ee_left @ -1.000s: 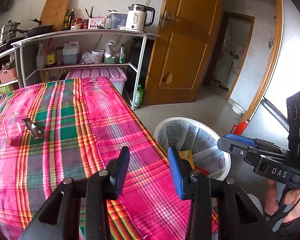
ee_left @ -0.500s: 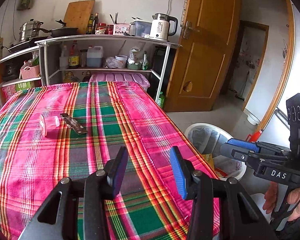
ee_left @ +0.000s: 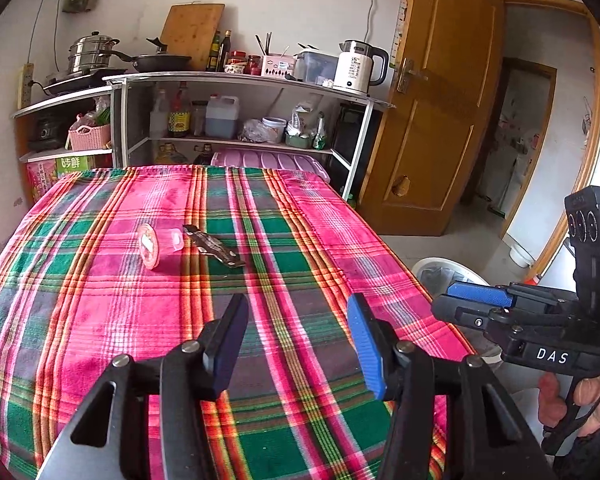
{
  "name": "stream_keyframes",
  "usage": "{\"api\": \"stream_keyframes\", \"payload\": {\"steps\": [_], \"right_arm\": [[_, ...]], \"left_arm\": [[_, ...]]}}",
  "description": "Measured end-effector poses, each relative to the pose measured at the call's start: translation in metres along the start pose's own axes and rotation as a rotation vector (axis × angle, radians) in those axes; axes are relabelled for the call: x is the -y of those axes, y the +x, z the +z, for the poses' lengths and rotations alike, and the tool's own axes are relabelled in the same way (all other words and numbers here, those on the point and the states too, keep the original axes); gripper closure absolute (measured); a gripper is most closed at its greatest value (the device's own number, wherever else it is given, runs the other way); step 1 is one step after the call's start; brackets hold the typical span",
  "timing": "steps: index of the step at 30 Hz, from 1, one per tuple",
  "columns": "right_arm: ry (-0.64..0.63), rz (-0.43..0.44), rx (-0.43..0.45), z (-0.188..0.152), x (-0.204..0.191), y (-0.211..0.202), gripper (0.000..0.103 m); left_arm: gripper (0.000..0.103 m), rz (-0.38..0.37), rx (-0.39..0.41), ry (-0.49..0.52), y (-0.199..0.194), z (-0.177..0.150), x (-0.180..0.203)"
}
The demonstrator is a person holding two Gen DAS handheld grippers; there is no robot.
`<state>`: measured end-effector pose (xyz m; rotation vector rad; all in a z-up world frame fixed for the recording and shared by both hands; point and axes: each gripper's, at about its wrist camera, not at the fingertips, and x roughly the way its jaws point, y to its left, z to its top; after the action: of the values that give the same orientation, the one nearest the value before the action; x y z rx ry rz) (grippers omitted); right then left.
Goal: Collect trash
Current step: 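Move both tools back over the table toward the red cup and brown wrapper, then grasp the red-lidded cup with the left tool while the right tool grasps the brown wrapper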
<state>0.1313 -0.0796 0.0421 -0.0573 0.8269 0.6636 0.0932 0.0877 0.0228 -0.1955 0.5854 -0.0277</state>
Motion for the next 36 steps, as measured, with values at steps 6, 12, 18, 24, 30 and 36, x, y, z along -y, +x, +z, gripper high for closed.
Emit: {"api": "stream_keyframes", "payload": {"steps": [6, 12, 18, 24, 30, 36], "right_arm": [[-0.031, 0.031, -0.022, 0.015, -0.019, 0.026, 0.063], [-0.064, 0.057, -0.052, 0.033, -0.031, 0.057, 0.063], [-0.1, 0.074, -0.07, 0.051, -0.038, 0.084, 0.063], [-0.133, 0.081, -0.098, 0.067, -0.044, 0.115, 0.063], [-0.154, 0.089, -0.136, 0.076, -0.052, 0.147, 0.063], [-0.168, 0.103, -0.177, 0.081, -0.057, 0.175, 0.063]], "left_arm": [[0.049, 0.063, 0.002, -0.045, 0.0, 0.002, -0.039], [0.049, 0.105, 0.004, -0.067, 0.004, 0.011, -0.073], [0.049, 0.119, -0.013, -0.07, 0.02, 0.024, -0.099], [0.049, 0.112, -0.056, -0.041, 0.042, 0.034, -0.115], [0.044, 0.085, -0.092, -0.02, 0.065, 0.045, -0.126], [0.043, 0.076, -0.122, -0.018, 0.081, 0.048, -0.136]]}}
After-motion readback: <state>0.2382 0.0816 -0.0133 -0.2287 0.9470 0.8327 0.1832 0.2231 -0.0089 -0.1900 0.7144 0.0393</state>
